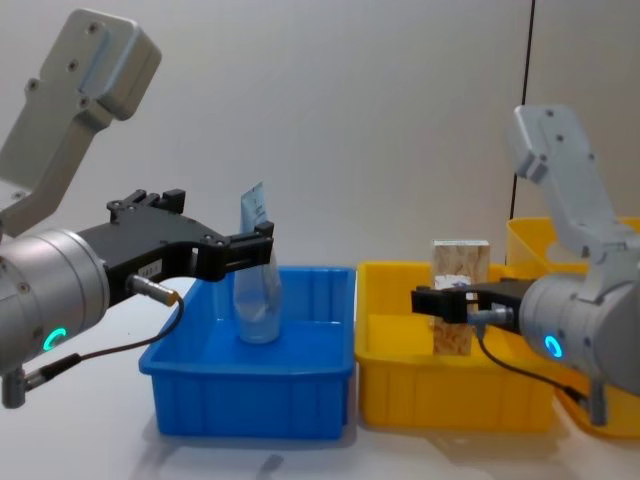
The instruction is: Bimanual collaborative sorting of washing and personal care products
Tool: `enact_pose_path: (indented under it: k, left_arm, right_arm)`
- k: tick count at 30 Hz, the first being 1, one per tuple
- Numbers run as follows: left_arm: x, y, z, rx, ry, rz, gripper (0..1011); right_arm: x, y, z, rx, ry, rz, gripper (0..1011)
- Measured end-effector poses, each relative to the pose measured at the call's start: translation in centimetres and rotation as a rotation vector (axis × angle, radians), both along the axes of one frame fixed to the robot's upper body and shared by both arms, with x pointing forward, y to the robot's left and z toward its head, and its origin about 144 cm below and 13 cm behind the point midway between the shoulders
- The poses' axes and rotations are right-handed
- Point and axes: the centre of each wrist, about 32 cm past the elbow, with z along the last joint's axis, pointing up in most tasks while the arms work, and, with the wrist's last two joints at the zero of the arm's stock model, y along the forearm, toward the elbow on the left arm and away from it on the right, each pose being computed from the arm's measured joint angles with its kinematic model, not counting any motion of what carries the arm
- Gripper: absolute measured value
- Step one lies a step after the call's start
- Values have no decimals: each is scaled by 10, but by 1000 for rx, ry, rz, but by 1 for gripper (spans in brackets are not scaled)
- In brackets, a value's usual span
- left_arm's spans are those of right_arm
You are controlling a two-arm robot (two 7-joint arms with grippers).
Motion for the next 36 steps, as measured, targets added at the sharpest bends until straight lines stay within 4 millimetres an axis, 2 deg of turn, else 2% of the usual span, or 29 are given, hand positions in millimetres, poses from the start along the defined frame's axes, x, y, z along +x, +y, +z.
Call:
enact_pose_path:
  k: [16,36]
  left_arm:
    - [0,0,0,0,0,0,1001]
    - [0,0,0,0,0,0,1001]
  right_arm:
    - [21,14,-7,-20,7,-36,1003]
    - [41,22,-15,-54,10,-71,1004]
